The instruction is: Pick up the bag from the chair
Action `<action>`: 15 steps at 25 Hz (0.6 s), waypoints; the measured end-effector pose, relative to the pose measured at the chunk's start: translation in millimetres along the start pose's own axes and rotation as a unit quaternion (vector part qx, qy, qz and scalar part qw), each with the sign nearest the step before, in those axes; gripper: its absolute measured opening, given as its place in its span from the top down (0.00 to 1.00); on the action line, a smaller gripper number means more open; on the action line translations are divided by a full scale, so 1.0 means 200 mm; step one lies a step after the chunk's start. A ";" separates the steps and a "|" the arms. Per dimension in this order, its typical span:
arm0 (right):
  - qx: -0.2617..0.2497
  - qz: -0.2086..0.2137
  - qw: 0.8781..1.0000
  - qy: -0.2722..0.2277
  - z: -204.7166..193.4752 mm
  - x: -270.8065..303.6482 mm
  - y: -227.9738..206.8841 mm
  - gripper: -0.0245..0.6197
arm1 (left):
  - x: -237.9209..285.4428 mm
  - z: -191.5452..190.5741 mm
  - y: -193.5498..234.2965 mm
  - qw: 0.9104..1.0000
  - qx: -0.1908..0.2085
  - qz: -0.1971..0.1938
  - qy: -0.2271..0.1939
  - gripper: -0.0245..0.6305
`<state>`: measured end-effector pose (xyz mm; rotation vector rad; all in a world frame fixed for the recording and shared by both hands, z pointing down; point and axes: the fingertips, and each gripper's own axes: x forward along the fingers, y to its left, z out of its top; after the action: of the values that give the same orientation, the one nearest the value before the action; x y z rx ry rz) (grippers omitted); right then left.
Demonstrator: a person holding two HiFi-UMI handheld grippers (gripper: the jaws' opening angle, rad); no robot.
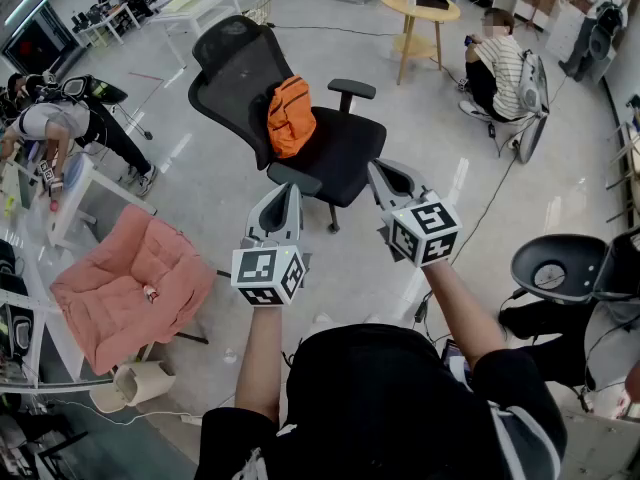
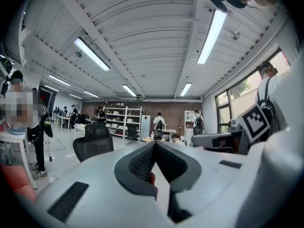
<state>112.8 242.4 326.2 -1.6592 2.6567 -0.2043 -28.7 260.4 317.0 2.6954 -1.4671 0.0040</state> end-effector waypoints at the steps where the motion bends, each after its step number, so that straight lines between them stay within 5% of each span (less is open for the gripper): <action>1: 0.000 -0.001 1.000 0.000 0.00 0.00 -0.01 0.96 | 0.01 0.00 -0.01 1.000 0.000 -0.001 0.000 0.95; 15: -0.001 0.009 1.000 -0.001 -0.03 -0.06 -0.05 0.96 | 0.00 -0.04 -0.09 1.000 -0.003 0.008 0.006 0.95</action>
<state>126.1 250.1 331.9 -1.6337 2.6695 -0.2001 -13.8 270.4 323.6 2.6748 -1.4823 0.0185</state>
